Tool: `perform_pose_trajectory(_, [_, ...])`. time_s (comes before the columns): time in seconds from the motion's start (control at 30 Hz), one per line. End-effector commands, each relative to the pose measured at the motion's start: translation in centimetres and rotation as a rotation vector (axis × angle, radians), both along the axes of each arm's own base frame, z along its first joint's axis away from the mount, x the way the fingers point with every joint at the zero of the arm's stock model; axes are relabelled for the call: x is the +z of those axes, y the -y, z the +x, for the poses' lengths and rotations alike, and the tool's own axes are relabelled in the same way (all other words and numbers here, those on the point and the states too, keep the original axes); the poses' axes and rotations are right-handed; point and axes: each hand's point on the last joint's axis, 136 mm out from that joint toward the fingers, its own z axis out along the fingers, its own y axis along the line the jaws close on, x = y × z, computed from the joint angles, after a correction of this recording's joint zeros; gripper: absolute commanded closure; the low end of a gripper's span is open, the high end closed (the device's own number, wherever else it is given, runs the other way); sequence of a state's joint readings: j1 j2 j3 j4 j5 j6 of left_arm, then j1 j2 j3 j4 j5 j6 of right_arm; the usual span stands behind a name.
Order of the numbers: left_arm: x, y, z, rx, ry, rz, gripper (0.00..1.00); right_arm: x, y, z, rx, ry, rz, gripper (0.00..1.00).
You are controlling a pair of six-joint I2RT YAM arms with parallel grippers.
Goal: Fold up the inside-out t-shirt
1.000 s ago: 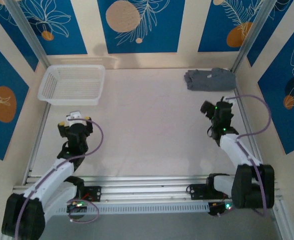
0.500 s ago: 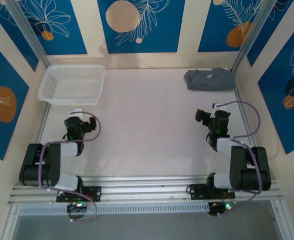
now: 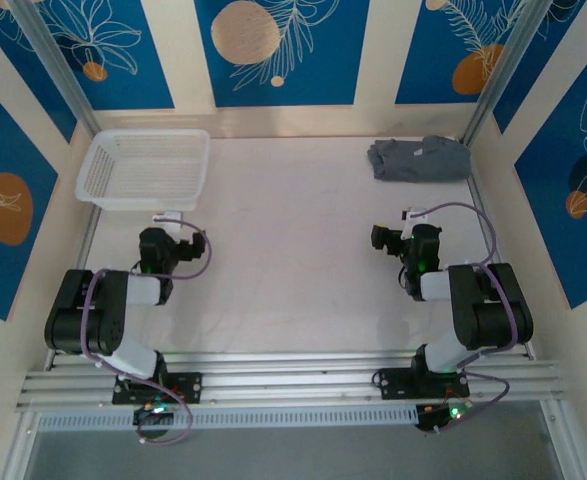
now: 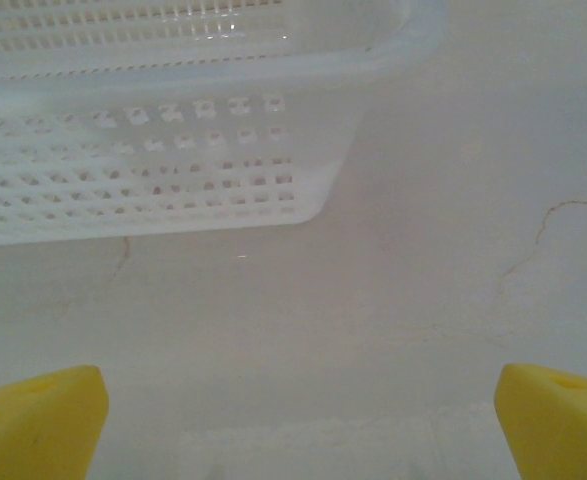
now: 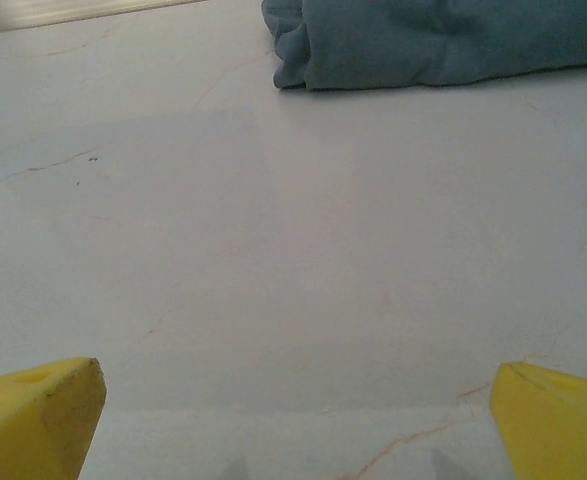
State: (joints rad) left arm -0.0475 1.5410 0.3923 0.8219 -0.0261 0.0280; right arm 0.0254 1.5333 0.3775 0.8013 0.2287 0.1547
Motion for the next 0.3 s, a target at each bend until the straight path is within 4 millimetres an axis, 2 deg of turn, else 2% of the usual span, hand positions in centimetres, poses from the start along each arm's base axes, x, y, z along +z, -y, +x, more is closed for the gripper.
perform_pose_trajectory(0.0, [0.79, 0.88, 0.44, -0.047, 0.017, 0.005, 0.01, 2.15, 0.18, 1.04, -0.003, 0.075, -0.028, 0.01])
perform_pose_trajectory(0.27, [0.78, 0.87, 0.43, -0.047, 0.017, 0.005, 0.01, 2.16, -0.03, 0.94, 0.007, 0.079, -0.032, 0.01])
